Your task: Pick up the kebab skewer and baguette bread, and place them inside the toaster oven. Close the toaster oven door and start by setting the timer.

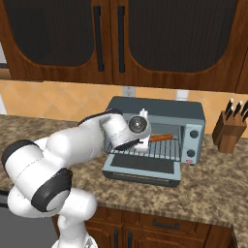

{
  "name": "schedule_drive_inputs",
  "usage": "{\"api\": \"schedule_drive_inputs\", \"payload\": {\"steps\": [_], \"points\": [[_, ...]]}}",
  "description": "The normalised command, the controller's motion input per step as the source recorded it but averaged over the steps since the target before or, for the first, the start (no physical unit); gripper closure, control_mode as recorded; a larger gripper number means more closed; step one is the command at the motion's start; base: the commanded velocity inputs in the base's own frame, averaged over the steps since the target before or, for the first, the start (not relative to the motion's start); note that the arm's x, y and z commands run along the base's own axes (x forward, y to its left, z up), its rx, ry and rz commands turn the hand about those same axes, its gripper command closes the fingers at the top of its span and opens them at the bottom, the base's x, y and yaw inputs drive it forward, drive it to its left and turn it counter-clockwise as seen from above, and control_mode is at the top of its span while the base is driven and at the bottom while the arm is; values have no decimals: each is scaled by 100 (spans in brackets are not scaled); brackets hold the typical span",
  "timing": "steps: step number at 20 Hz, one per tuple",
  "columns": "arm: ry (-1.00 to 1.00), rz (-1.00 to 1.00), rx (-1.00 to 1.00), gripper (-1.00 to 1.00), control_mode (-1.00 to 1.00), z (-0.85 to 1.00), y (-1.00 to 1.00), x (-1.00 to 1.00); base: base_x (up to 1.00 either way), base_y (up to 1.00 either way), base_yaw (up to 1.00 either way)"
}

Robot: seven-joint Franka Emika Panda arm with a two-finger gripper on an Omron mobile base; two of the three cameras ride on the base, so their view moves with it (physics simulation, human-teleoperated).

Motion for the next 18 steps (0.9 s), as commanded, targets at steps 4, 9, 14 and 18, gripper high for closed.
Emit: {"api": "schedule_drive_inputs", "payload": {"steps": [4,9,14,18], "points": [[18,1,-1,-100,-100,66,-38,-9,0,0,0],[18,7,-13,-100,-100,46,31,-56,0,0,0],[29,40,-13,-100,-100,40,100,-73,0,0,0],[37,56,-11,-100,-100,23,100,-72,0,0,0]]}}
